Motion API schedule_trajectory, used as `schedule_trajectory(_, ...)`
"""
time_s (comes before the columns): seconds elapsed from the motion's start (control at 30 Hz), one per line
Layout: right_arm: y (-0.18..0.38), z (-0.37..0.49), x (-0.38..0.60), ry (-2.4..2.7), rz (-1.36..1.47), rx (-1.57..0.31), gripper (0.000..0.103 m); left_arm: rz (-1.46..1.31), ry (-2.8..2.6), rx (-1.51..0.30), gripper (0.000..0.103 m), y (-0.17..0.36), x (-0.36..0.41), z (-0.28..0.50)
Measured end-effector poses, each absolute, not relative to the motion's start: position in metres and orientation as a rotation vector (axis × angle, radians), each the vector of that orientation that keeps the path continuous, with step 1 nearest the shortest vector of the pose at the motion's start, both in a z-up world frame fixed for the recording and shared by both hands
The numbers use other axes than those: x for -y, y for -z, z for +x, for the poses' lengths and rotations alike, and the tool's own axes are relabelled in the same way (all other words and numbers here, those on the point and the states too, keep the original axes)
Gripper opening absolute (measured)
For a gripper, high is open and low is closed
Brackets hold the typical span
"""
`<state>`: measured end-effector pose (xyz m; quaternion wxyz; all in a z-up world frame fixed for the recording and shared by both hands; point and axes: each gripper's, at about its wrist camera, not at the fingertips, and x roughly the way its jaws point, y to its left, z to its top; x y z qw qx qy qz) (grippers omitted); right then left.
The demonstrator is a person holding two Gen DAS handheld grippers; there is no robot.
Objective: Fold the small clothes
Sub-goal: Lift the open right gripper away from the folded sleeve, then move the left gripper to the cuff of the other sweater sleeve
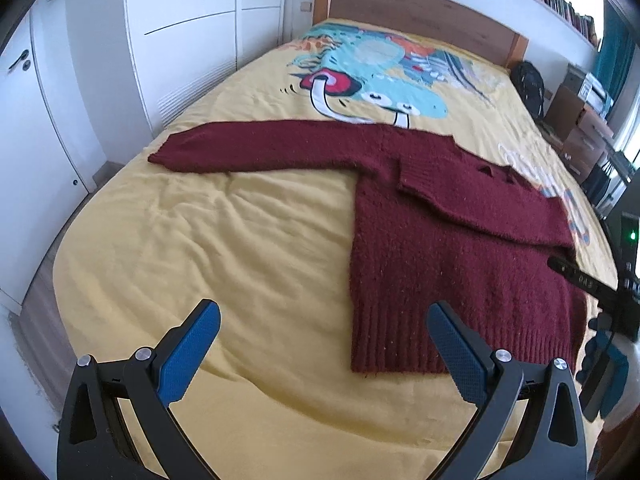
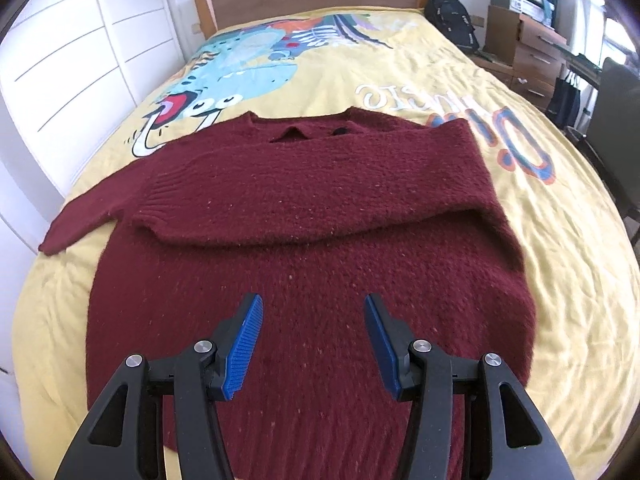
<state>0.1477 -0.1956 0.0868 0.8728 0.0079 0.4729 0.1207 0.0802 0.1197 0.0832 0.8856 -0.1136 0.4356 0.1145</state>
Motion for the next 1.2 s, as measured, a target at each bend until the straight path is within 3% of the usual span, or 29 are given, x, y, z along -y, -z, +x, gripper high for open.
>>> schedule_trajectory(1.2, -0.107, 0.124, 0.170, -0.203, -0.049, -0.950, 0.055, -0.366, -0.312, -0.922, 0.102, -0.051, -0.225, 0.076)
